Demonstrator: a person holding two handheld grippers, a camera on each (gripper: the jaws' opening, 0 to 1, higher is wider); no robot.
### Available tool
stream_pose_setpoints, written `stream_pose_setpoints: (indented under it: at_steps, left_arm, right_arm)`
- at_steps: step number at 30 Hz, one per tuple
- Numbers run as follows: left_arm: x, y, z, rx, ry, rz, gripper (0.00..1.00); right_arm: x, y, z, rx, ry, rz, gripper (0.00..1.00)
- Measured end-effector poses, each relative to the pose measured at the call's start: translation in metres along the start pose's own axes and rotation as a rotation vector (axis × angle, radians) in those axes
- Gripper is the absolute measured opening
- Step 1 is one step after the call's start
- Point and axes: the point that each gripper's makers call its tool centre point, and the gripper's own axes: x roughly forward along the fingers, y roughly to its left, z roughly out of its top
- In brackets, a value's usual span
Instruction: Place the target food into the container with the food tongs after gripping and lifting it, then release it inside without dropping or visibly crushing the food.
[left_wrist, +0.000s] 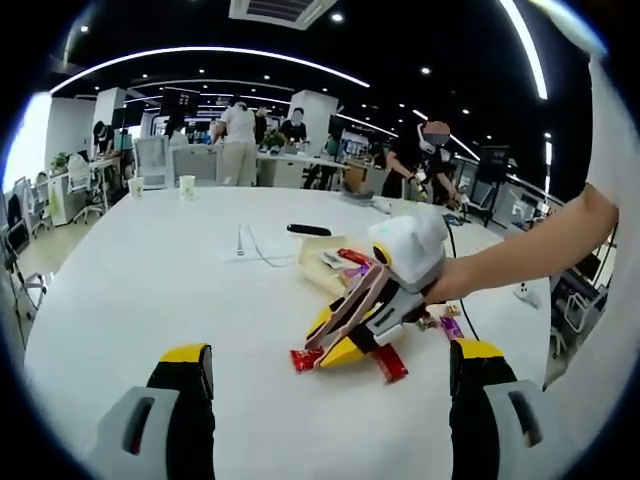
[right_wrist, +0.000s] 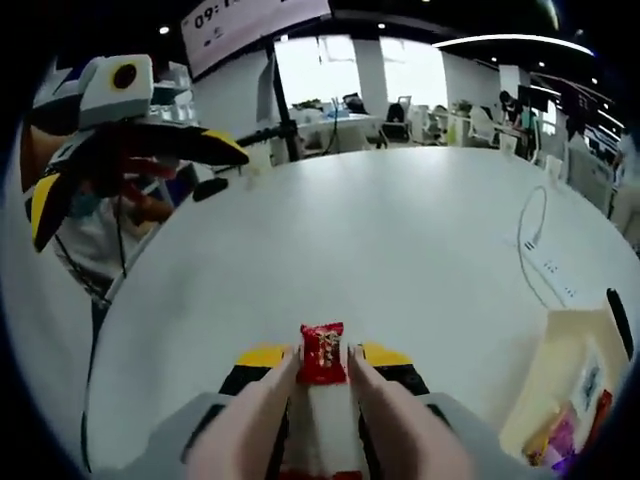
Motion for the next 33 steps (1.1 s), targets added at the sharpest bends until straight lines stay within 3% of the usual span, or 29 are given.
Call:
stream_pose_setpoints:
  at_steps: [2,6,9,22,31,33]
  left_arm:
    - [0.000,-0.001,0.000,0.001,0.001,0.001,0.99]
    - [0.000,-0.002,-0.001,0.002,0.005,0.003,0.99]
    - [-0.001,-0.004,-0.004,0.002,0.013,0.002,0.99]
    - [-0.002,-0.010,0.000,-0.004,-0.005,-0.010,0.99]
    - [-0.003,-0.009,0.003,-0.001,-0.010,-0.006,0.99]
    - [-0.003,-0.010,0.001,0.003,-0.005,-0.009,0.99]
  right_arm:
    - [0.000,0.002,0.000,-0.095,0.001,-0.027,0.23]
    - [0.001,0.003,0.002,-0.035,0.003,-0.058,0.20]
    - [0.001,-0.002,0.003,0.069,0.012,-0.082,0.19]
    - [0.005,-0.011,0.002,0.100,0.045,-0.084,0.17]
    - [0.002,-0.005,-0.002,0.129,0.097,-0.121,0.17]
    - [0.000,-0.002,0.002,0.128,0.076,-0.130,0.17]
